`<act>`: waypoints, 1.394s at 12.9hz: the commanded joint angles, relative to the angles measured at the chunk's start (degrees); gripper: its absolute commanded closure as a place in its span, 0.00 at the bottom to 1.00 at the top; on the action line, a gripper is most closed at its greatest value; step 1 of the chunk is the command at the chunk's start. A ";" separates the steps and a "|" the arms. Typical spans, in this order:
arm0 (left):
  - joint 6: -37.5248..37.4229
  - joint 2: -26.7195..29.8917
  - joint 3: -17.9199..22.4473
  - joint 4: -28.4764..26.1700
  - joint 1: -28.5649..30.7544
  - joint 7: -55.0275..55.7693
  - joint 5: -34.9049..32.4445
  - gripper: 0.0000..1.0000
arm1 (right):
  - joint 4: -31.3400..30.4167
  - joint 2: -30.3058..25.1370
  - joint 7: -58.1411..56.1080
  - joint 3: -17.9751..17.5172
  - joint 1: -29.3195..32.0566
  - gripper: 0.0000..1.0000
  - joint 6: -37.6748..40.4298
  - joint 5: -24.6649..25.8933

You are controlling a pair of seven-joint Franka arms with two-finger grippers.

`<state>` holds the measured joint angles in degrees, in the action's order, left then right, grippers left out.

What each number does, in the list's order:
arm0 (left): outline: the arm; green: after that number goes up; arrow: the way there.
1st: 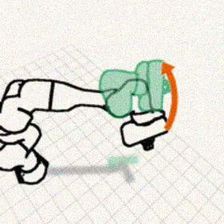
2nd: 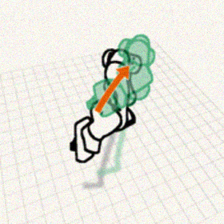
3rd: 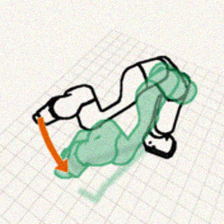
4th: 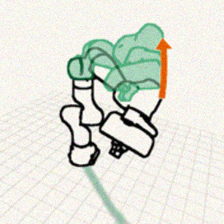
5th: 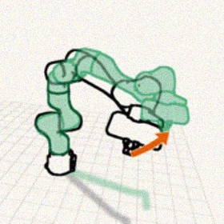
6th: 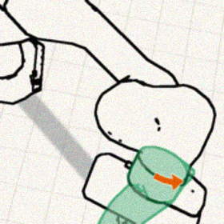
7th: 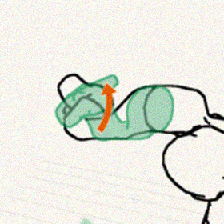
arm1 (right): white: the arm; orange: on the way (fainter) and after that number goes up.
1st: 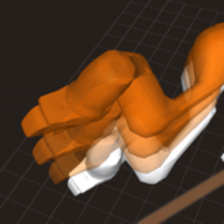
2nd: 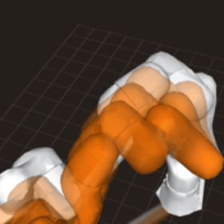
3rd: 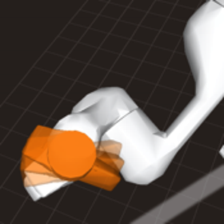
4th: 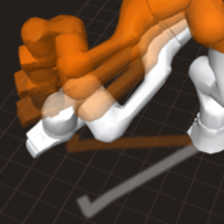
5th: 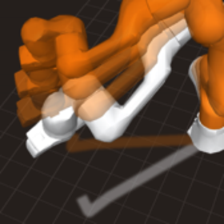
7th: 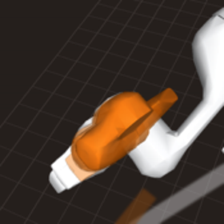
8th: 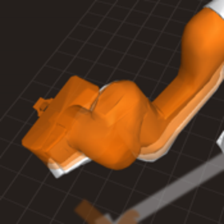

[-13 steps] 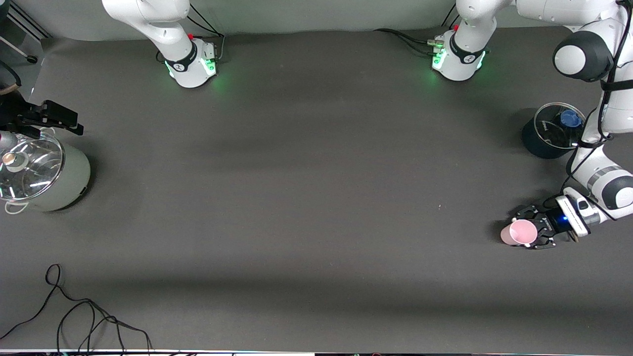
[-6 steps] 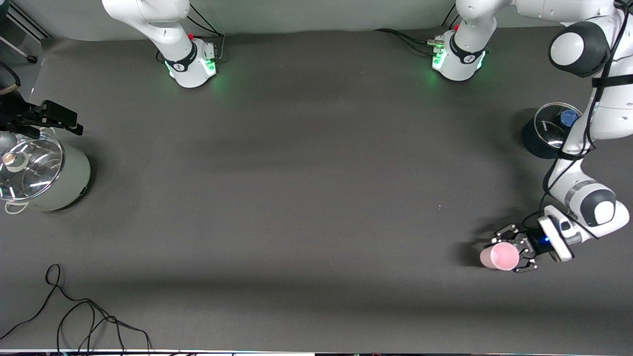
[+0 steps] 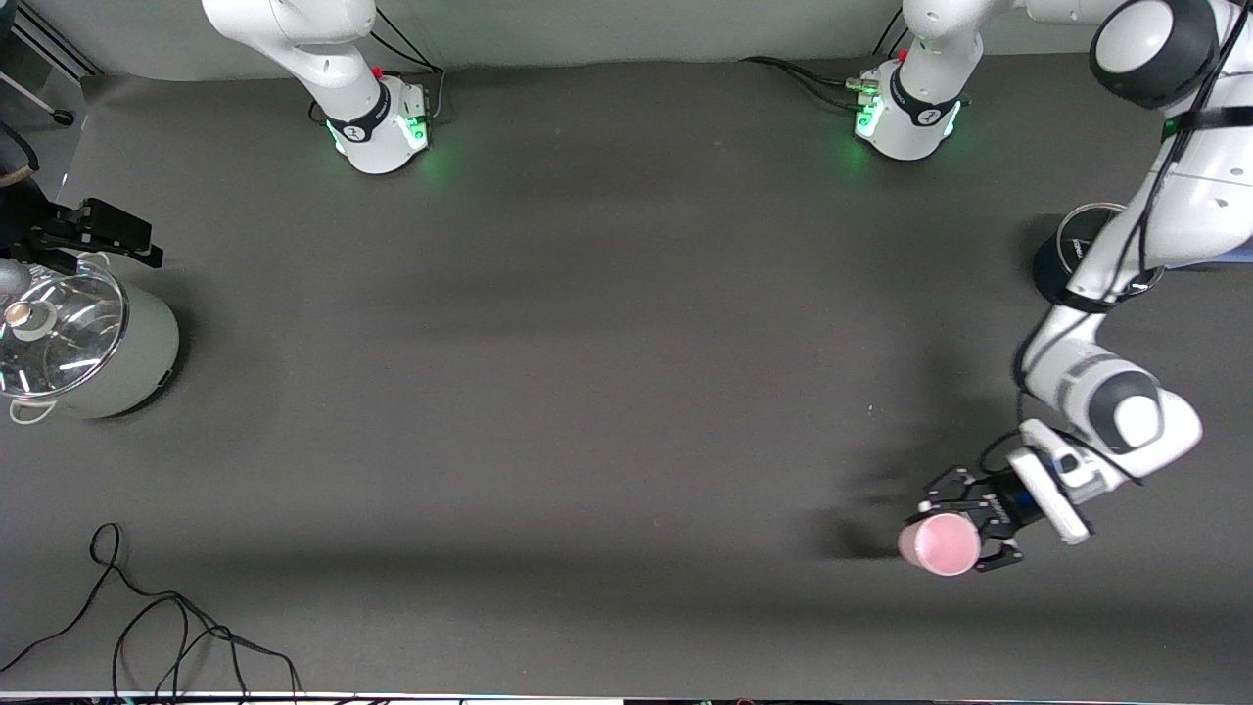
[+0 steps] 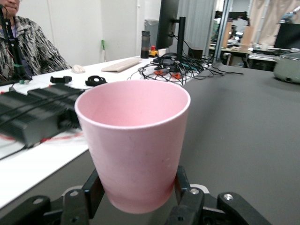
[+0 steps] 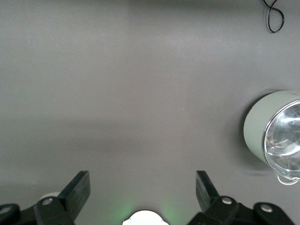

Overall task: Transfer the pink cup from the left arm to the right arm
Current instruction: 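Lift the pink cup and carry it toward the table middle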

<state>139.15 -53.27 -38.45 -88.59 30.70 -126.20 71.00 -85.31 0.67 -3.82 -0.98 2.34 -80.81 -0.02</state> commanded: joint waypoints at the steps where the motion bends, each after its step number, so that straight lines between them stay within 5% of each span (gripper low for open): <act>1: 14.69 2.30 -15.36 -9.38 6.02 -0.62 1.33 0.64 | 1.73 2.21 -1.19 0.19 0.12 0.00 1.18 -0.24; 5: 32.38 2.30 -34.37 -20.19 12.26 -0.54 5.28 0.64 | 1.64 2.76 -0.66 0.10 -0.06 0.00 2.76 -0.16; 9: 45.30 2.65 -46.34 -25.14 10.71 -0.45 12.83 0.66 | 1.38 3.89 -1.54 0.19 0.20 0.00 2.94 -0.16; 14: 56.13 3.09 -47.77 -19.88 -4.31 -0.36 14.26 0.68 | 1.73 3.55 -0.23 0.10 -0.67 0.00 2.94 2.31; 18: 57.02 3.26 -47.77 -16.35 -8.46 -0.45 13.03 0.69 | 1.64 3.72 5.39 -0.16 -0.76 0.00 3.03 1.43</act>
<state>195.58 -51.79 -86.97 -106.98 23.86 -126.31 83.92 -85.07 3.77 -1.14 -1.03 2.20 -78.76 1.10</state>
